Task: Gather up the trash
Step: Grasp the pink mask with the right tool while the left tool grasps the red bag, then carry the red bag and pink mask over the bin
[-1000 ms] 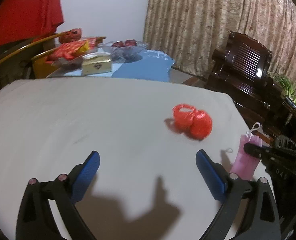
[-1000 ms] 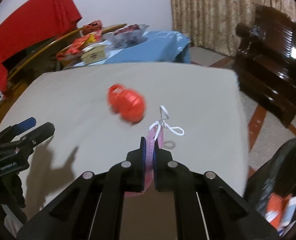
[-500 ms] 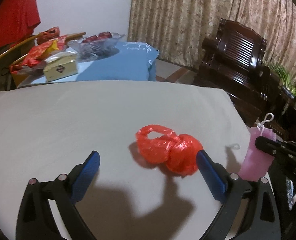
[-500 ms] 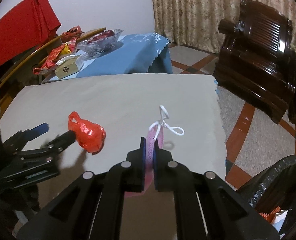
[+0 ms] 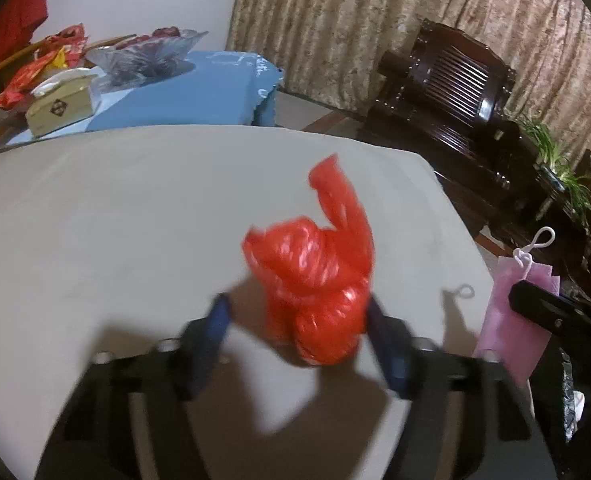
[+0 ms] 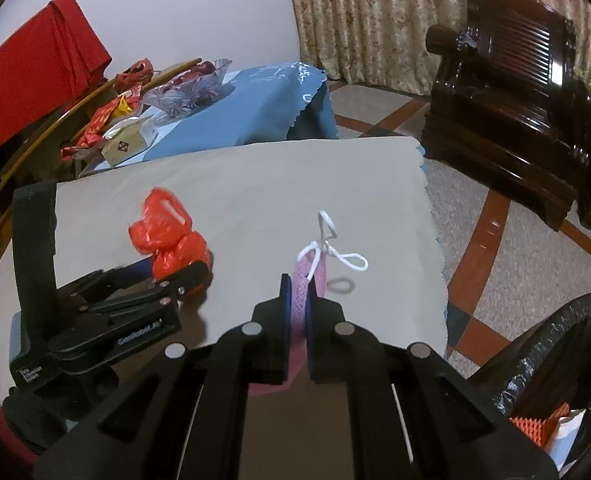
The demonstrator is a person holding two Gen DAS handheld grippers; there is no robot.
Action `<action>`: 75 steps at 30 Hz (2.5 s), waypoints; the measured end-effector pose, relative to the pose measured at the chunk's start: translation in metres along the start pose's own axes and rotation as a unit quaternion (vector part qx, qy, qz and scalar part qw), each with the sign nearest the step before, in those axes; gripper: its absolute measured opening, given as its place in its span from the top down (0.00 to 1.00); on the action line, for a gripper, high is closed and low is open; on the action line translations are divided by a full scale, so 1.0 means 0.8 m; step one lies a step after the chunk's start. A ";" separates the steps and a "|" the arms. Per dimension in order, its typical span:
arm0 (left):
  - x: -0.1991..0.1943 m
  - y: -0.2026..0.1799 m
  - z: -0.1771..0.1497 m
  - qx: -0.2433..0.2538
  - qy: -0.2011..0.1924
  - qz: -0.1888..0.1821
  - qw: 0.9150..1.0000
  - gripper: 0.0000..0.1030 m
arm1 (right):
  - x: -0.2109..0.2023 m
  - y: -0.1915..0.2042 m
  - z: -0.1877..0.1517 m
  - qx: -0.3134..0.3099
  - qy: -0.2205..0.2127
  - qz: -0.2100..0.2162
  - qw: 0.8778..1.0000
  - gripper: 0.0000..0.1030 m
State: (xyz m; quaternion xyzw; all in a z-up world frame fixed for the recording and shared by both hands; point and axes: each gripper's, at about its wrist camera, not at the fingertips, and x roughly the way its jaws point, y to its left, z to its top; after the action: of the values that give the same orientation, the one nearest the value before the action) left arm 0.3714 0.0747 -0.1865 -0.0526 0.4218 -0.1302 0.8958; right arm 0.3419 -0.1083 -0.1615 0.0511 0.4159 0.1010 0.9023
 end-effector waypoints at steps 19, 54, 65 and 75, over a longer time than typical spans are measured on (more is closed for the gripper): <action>-0.104 -0.017 -0.007 0.012 -0.061 0.004 0.998 0.70 | -0.064 0.016 -0.006 -0.016 -0.037 0.017 0.999 0.94; -0.314 -0.120 -0.099 0.041 -0.126 -0.015 0.991 0.70 | -0.311 0.034 -0.108 -0.062 -0.127 0.045 0.989 0.94; -0.349 -0.177 -0.127 0.067 -0.142 -0.042 0.987 0.70 | -0.380 0.003 -0.146 -0.047 -0.164 0.029 0.985 0.94; -0.360 -0.231 -0.130 0.098 -0.151 -0.071 0.981 0.70 | -0.413 -0.041 -0.162 -0.027 -0.188 0.000 0.982 0.94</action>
State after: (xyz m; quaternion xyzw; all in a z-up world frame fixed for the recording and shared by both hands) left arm 0.0807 -0.0212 -0.0011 -0.0138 0.2616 -0.2248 0.9385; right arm 0.0386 -0.2134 -0.0065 0.0447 0.2363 0.1007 0.9654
